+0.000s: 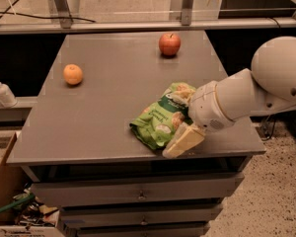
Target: Move green rice chip bag near orange
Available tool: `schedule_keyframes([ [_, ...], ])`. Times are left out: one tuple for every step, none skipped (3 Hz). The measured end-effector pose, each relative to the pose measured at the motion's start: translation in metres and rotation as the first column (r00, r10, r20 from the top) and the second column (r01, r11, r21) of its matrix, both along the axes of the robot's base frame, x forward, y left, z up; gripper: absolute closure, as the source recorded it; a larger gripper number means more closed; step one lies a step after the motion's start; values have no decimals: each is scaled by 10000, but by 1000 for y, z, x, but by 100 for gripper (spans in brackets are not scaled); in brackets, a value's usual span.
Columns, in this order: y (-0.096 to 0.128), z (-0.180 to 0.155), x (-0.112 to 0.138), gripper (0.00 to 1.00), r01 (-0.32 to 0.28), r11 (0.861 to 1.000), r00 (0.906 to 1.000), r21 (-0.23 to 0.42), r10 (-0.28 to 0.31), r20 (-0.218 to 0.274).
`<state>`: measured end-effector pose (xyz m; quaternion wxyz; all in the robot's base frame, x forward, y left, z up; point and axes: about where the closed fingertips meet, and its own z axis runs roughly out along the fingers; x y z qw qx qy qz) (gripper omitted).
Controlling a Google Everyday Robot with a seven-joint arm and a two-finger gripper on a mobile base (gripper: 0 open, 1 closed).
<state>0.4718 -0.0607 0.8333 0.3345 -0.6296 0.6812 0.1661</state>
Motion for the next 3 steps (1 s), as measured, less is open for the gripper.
schedule_keyframes([
  [1,-3,0,42,21,10000,9999,48,-22,115],
  [0,-2,3,65,65,10000,9997,70,-66,224],
  [-2,9,12,88,124,9999,9989,90,-128,449],
])
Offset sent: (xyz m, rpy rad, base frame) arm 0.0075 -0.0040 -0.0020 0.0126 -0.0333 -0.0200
